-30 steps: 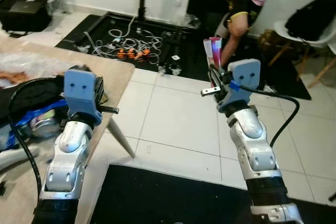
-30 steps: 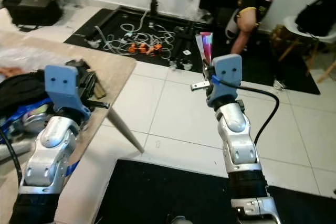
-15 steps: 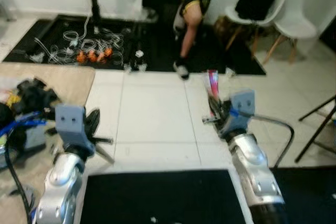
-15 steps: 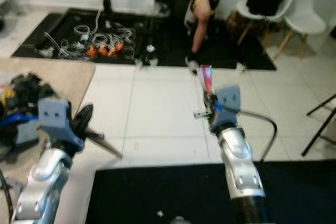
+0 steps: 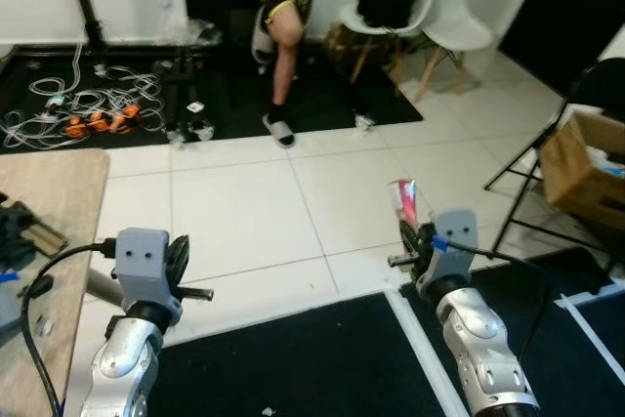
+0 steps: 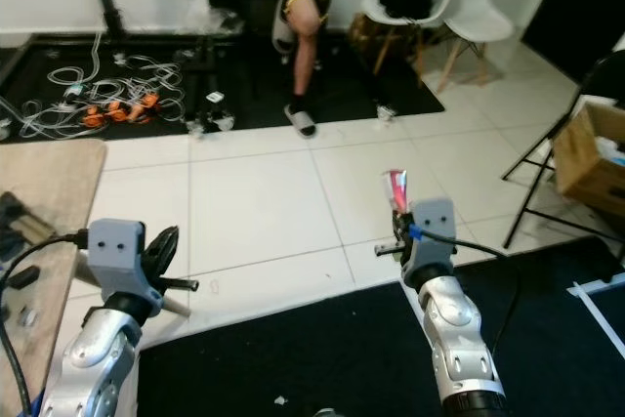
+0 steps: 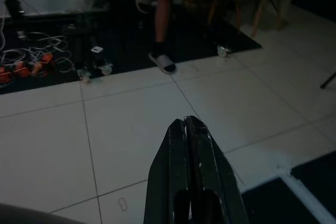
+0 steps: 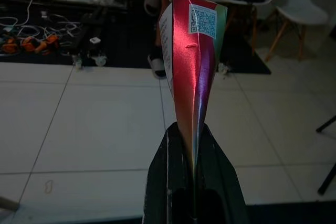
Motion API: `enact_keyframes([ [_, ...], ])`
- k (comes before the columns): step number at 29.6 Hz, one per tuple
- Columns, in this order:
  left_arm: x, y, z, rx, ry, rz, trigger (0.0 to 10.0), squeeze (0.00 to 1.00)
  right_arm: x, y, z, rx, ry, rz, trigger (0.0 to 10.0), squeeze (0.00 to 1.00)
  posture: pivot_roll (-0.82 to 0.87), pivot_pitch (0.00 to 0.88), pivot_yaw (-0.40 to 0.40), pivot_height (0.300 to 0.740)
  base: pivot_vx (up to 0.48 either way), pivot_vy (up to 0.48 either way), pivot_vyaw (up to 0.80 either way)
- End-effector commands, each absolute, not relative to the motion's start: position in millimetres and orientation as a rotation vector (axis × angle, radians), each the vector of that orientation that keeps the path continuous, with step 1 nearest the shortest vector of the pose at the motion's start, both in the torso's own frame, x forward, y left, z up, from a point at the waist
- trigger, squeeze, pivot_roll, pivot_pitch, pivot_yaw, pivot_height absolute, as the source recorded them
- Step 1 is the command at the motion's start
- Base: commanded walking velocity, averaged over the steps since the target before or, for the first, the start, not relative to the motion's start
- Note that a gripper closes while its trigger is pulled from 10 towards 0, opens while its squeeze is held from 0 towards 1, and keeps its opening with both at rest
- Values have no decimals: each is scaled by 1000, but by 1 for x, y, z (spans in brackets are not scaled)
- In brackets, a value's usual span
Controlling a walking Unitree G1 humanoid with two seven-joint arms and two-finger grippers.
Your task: Picking trash to rubbish bin
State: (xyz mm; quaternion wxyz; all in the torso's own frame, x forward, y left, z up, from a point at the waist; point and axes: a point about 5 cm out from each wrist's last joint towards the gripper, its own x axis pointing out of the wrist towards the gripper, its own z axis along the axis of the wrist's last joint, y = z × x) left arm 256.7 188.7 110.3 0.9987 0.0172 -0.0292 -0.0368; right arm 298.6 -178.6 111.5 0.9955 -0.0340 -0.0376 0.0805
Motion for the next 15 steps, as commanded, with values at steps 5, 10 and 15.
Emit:
enact_keyframes([
  [5,267,185,110,69,-43,-143,10000,0,298,-179,100,-62,-50,120,10000,0,44,119,43,740,0,0,-605],
  [10,273,190,107,91,-25,-110,10000,0,291,-178,94,-40,-46,98,10000,0,41,120,76,740,0,0,-601],
  [15,275,190,109,86,-38,-113,10000,0,289,-177,92,-39,-45,97,10000,0,38,117,73,740,0,0,-601],
])
